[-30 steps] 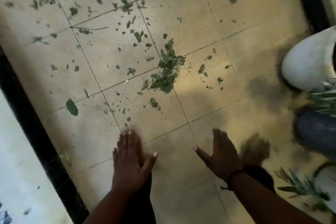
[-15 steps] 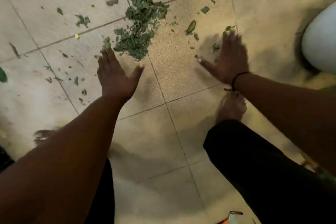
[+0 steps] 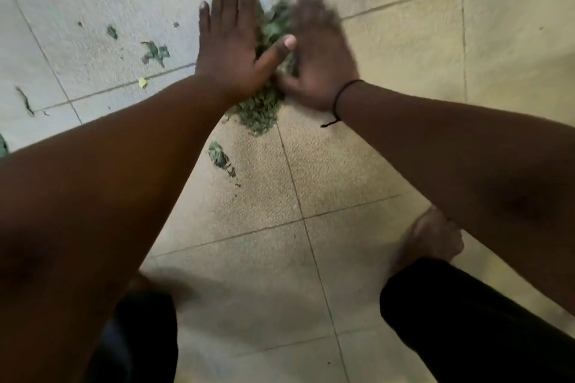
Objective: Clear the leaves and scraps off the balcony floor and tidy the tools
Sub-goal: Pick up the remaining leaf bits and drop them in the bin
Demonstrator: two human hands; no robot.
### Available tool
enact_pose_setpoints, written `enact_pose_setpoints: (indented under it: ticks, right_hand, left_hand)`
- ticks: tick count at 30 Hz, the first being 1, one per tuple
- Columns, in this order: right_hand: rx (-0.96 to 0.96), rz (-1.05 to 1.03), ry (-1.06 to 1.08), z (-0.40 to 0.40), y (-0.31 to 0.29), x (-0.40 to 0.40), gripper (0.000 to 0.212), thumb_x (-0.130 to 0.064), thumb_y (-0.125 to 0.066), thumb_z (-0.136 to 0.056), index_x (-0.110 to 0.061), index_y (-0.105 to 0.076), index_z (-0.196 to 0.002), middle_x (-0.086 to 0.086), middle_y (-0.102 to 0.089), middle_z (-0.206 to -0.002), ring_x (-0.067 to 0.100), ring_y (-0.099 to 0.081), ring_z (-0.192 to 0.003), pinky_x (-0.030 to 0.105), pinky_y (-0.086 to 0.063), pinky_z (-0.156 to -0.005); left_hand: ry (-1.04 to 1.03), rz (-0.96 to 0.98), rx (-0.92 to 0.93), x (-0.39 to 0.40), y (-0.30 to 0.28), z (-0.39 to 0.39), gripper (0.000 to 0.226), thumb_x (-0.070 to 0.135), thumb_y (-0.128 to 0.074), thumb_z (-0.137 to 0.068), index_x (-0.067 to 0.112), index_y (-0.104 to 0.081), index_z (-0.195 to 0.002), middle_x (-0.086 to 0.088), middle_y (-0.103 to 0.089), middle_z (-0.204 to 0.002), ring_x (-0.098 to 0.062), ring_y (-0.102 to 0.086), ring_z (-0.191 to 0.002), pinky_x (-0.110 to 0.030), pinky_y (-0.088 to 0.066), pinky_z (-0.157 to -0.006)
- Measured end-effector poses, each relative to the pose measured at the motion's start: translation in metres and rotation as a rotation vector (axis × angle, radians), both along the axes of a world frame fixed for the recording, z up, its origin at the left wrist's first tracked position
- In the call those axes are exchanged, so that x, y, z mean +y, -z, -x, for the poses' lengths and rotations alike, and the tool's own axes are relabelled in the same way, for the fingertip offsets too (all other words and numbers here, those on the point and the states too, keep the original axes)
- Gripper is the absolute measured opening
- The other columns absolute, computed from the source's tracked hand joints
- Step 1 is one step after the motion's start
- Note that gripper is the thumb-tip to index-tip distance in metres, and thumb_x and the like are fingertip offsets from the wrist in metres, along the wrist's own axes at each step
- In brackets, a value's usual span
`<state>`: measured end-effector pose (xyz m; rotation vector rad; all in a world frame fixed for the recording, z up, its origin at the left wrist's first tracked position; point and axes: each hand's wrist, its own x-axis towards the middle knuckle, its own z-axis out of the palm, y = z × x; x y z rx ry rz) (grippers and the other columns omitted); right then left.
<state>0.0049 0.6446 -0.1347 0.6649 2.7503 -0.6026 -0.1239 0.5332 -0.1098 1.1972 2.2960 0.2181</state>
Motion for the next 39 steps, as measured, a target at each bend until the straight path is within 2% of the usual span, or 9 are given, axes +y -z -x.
enact_pose_setpoints:
  ticks: [3,6,13,18,24,28,31,34,39]
  right_hand:
    - [0.051,0.146,-0.193,0.005,-0.011,0.004,0.098,-0.068,-0.034,-0.085,-0.004,-0.01,-0.154,0.017,-0.008,-0.161,0.031,-0.003,-0.15,0.038,0.0,-0.122]
    - [0.068,0.05,0.043,-0.05,-0.023,0.02,0.104,-0.077,-0.035,-0.083,-0.003,-0.015,-0.153,0.02,-0.011,-0.16,0.036,-0.007,-0.148,0.042,-0.004,-0.121]
    - [-0.449,-0.004,0.314,-0.238,-0.034,-0.003,0.132,-0.096,-0.019,-0.065,0.002,-0.001,-0.152,0.029,-0.002,-0.157,0.046,-0.001,-0.145,0.061,-0.008,-0.116]
    - [-0.198,-0.086,0.181,-0.118,0.004,-0.031,0.12,-0.088,-0.033,-0.076,0.001,-0.005,-0.152,0.031,-0.004,-0.157,0.049,-0.003,-0.144,0.055,-0.001,-0.117]
    - [-0.028,-0.102,0.038,0.06,-0.013,-0.046,0.117,-0.086,-0.021,-0.081,0.006,-0.001,-0.151,0.027,0.001,-0.159,0.038,0.001,-0.148,0.046,0.002,-0.121]
    - [0.08,-0.123,-0.078,0.034,-0.018,-0.106,0.098,-0.07,-0.032,-0.09,0.003,-0.012,-0.151,0.029,-0.012,-0.157,0.047,-0.014,-0.144,0.05,-0.004,-0.117]
    - [0.162,-0.013,-0.632,-0.03,0.0,-0.195,0.072,-0.055,-0.035,-0.092,-0.012,-0.025,-0.149,0.017,-0.034,-0.152,0.047,-0.03,-0.138,0.052,-0.014,-0.113]
    - [0.111,0.048,-1.034,-0.054,0.017,-0.236,0.061,-0.051,-0.035,-0.096,-0.025,-0.03,-0.151,0.005,-0.034,-0.155,0.033,-0.021,-0.143,0.047,-0.007,-0.118]
    - [0.008,-0.087,-0.824,0.008,0.019,-0.206,0.077,-0.068,-0.027,-0.091,-0.02,-0.031,-0.151,0.009,-0.032,-0.156,0.035,-0.02,-0.144,0.047,-0.012,-0.117]
  left_hand:
    - [0.111,0.041,-0.097,0.006,-0.008,0.009,0.095,0.076,-0.017,-0.086,0.014,-0.009,-0.157,-0.015,-0.008,-0.164,-0.03,-0.004,-0.151,-0.048,-0.006,-0.122]
    - [0.129,0.007,-0.105,-0.017,-0.021,0.007,0.087,0.072,-0.022,-0.09,0.016,-0.017,-0.156,-0.014,-0.017,-0.162,-0.028,-0.013,-0.15,-0.048,-0.013,-0.121]
    - [-0.223,0.049,-0.083,-0.116,-0.03,-0.007,0.082,0.063,-0.032,-0.094,0.013,-0.012,-0.157,-0.011,-0.01,-0.164,-0.024,-0.008,-0.151,-0.044,-0.01,-0.122]
    - [-0.211,0.083,-0.134,-0.173,-0.036,-0.041,0.085,0.064,-0.033,-0.091,0.01,-0.018,-0.156,-0.012,-0.014,-0.163,-0.027,-0.013,-0.15,-0.045,-0.014,-0.122]
    - [-0.451,-0.051,-0.124,-0.2,-0.048,-0.028,0.079,0.058,-0.034,-0.095,0.009,-0.019,-0.155,-0.009,-0.018,-0.163,-0.019,-0.014,-0.15,-0.037,-0.014,-0.122]
    - [-0.581,-0.142,-0.043,-0.238,-0.051,0.022,0.075,0.051,-0.032,-0.099,0.002,-0.015,-0.154,-0.015,-0.015,-0.162,-0.025,-0.013,-0.15,-0.042,-0.014,-0.123]
    - [-0.671,-0.137,0.031,-0.284,-0.048,0.065,0.076,0.052,-0.029,-0.1,0.001,-0.012,-0.155,-0.017,-0.012,-0.162,-0.026,-0.011,-0.151,-0.042,-0.013,-0.123]
    - [-0.7,-0.087,0.09,-0.334,-0.047,0.094,0.078,0.055,-0.027,-0.099,0.002,-0.012,-0.155,-0.016,-0.012,-0.163,-0.027,-0.01,-0.151,-0.039,-0.01,-0.123]
    - [-0.526,0.138,0.166,-0.393,-0.058,0.113,0.082,0.058,-0.028,-0.096,0.006,-0.009,-0.156,-0.014,-0.008,-0.164,-0.03,0.0,-0.151,-0.044,0.003,-0.122]
